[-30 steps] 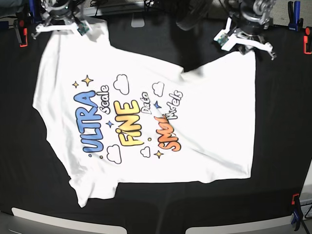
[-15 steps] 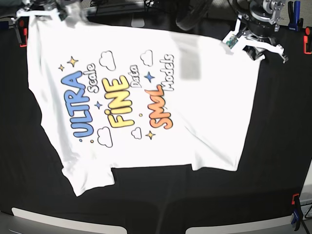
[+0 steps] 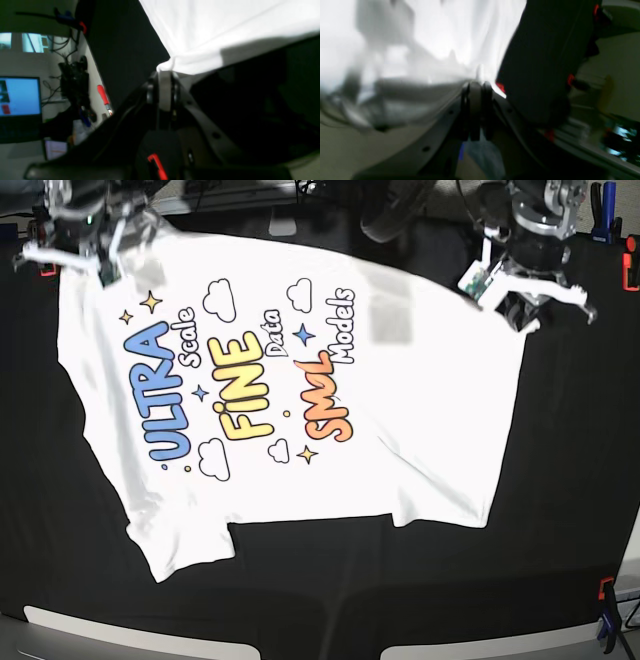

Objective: Layout the t-shirt on the table in an organized manner, then fold the t-shirt properly
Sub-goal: 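Lift the shoulder edges with both grippers and pull the shirt taut, then release and move the right gripper down along the shirt's side edge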

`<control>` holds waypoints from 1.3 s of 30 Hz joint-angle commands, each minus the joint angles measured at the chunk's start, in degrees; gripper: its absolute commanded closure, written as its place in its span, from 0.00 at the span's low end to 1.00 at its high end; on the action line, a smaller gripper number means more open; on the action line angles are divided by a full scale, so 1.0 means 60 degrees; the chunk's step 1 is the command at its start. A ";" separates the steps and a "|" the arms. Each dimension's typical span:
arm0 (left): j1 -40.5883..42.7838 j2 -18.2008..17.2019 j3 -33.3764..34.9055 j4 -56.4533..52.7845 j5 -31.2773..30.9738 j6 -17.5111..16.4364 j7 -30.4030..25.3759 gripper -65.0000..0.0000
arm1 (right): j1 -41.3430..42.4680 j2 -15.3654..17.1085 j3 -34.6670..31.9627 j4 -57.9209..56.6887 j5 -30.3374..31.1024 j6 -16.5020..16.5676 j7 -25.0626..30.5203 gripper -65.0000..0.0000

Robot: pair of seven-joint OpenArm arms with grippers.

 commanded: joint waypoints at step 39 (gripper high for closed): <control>-0.2779 -0.0080 -0.0051 -0.2215 -0.2801 0.0233 -0.1800 1.00 | 0.7945 0.0004 0.0047 -0.4874 0.4022 0.1424 0.1763 1.00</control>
